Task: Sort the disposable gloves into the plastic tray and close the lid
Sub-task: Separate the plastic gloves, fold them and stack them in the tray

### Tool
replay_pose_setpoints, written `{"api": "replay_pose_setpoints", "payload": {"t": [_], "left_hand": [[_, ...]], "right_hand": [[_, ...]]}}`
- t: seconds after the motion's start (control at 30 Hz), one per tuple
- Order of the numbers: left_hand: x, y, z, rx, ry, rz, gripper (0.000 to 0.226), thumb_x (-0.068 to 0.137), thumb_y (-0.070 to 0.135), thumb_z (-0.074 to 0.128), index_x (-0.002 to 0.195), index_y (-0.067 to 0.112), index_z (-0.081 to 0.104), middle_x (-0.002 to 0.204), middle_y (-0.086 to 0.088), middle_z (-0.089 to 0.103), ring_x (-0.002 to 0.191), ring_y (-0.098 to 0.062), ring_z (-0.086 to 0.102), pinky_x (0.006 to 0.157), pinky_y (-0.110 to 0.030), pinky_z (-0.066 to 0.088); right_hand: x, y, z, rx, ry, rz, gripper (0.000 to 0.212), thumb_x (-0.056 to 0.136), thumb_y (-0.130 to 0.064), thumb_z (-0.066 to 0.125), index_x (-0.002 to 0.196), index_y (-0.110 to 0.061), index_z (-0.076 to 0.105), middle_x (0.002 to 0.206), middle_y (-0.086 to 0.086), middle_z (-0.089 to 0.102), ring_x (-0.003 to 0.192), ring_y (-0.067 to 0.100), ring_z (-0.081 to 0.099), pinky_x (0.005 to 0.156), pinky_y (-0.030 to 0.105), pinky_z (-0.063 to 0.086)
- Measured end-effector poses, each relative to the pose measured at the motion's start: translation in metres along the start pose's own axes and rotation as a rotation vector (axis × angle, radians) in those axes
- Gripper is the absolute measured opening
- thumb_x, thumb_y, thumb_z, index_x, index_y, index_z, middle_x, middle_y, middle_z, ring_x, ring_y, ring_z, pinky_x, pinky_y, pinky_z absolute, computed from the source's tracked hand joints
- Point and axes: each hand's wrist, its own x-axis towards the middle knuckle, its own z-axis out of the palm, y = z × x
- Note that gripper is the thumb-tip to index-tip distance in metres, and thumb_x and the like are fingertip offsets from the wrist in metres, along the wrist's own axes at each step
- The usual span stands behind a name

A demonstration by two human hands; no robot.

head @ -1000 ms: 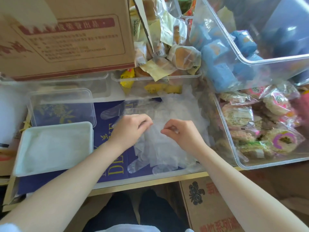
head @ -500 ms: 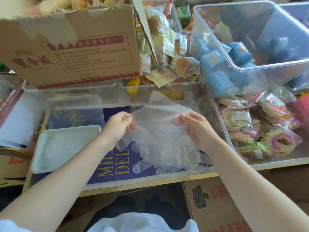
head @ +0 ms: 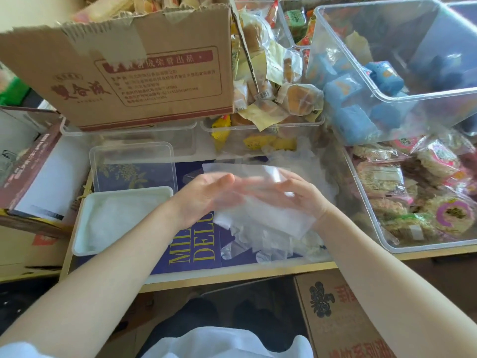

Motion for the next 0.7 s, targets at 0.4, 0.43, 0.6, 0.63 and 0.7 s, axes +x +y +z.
{"api": "replay_pose_setpoints", "payload": {"t": [0.4,0.43,0.6,0.63,0.7], "left_hand": [[0.008,-0.007,-0.027,0.238,0.667,-0.013,0.026,0.094,0.016,0.054,0.071,0.015,0.065,0.063,0.009,0.066,0.051,-0.005,0.059,0.063,-0.023,0.053],[0.009,-0.008,-0.027,0.251,0.679,-0.017,0.028,0.095,0.017,0.053,0.069,0.016,0.065,0.067,0.009,0.067,0.049,-0.005,0.058,0.067,-0.026,0.052],[0.009,-0.007,-0.026,0.291,0.675,-0.035,0.028,0.097,0.023,0.048,0.077,0.024,0.067,0.077,0.003,0.065,0.054,0.0,0.058,0.064,-0.017,0.048],[0.009,-0.007,-0.026,0.29,0.669,-0.036,0.027,0.097,0.024,0.047,0.079,0.024,0.067,0.078,0.003,0.065,0.055,0.001,0.058,0.062,-0.014,0.047],[0.009,-0.006,-0.026,0.287,0.67,-0.037,0.027,0.098,0.025,0.046,0.081,0.024,0.068,0.079,0.004,0.067,0.057,0.002,0.059,0.062,-0.013,0.046]], "right_hand": [[0.005,0.094,-0.051,-1.267,0.642,0.538,0.053,0.092,-0.035,0.054,0.139,-0.018,0.038,0.148,0.005,0.034,0.13,0.026,0.037,0.102,0.037,0.035],[0.005,0.1,-0.053,-1.317,0.623,0.58,0.058,0.092,-0.038,0.053,0.143,-0.019,0.032,0.152,0.005,0.027,0.134,0.028,0.032,0.105,0.039,0.032],[0.011,0.111,-0.053,-1.355,0.693,0.558,0.053,0.089,-0.02,0.056,0.137,-0.017,0.032,0.14,0.011,0.033,0.117,0.031,0.04,0.093,0.036,0.039],[0.013,0.108,-0.052,-1.264,0.751,0.525,0.054,0.089,-0.012,0.055,0.138,-0.016,0.032,0.139,0.011,0.031,0.112,0.029,0.043,0.089,0.032,0.039],[0.016,0.102,-0.052,-1.027,0.898,0.477,0.061,0.089,-0.001,0.052,0.143,-0.015,0.026,0.143,0.01,0.022,0.103,0.025,0.047,0.083,0.025,0.038]]}}
